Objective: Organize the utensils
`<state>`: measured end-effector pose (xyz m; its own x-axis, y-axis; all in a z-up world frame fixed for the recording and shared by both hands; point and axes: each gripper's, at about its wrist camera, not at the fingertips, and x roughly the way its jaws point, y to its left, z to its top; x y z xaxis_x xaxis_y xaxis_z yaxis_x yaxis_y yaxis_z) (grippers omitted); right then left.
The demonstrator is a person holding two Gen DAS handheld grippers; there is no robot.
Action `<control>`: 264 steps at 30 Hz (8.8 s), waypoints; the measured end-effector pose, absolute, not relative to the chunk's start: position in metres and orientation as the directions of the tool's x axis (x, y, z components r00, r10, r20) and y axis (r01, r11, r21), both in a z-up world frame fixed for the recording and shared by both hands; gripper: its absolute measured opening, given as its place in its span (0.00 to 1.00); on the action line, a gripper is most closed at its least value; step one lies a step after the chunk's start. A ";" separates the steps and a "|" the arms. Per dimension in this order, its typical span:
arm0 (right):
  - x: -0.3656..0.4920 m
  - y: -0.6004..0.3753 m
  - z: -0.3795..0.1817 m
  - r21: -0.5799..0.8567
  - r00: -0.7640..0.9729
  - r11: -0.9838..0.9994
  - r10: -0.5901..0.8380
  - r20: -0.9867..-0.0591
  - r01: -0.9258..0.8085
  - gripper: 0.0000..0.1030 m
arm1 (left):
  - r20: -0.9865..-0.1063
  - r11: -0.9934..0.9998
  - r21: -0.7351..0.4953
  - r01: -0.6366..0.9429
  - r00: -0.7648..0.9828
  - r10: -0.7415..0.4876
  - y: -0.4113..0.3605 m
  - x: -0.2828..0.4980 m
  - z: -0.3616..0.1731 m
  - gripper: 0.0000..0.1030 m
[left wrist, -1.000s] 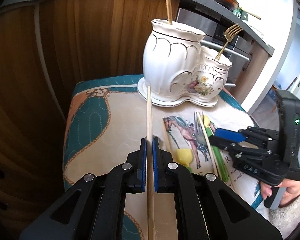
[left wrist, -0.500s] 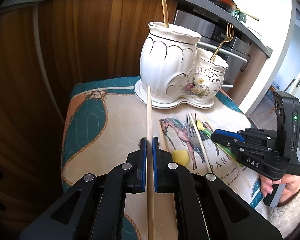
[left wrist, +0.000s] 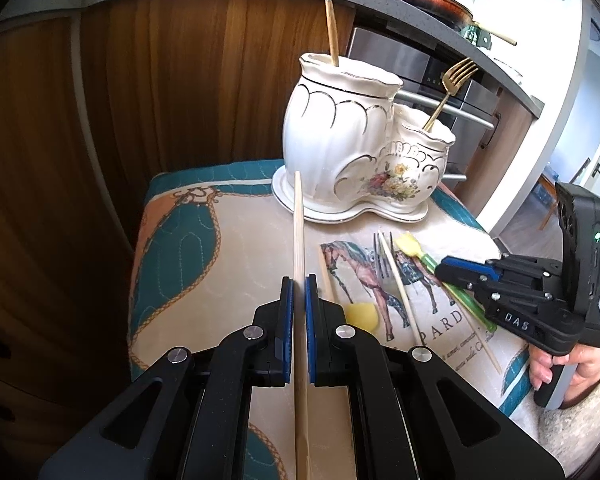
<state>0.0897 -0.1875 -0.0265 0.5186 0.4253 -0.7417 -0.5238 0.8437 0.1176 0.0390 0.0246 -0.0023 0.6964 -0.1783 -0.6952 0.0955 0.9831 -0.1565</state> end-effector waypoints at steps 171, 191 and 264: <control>0.075 -0.227 0.007 0.205 0.805 0.903 0.430 -0.410 -0.378 0.96 | -0.897 0.962 0.032 0.270 0.433 -0.091 -0.024 0.065 -0.035 0.23; 0.060 -0.192 -0.006 0.280 0.624 0.841 0.533 -0.571 -0.462 0.96 | -0.708 0.986 -0.115 0.116 0.687 -0.164 0.020 0.040 -0.016 0.07; 0.038 -0.165 0.011 0.215 0.693 0.849 0.521 -0.499 -0.483 0.00 | -0.447 0.942 -0.262 0.211 0.838 -0.312 0.046 -0.002 -0.019 0.07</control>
<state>0.0377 -0.1646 0.0109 0.6930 0.5208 -0.4985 -0.4830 0.8487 0.2153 -0.0024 0.0463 -0.0190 0.8383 -0.3120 -0.4471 0.2108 0.9418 -0.2619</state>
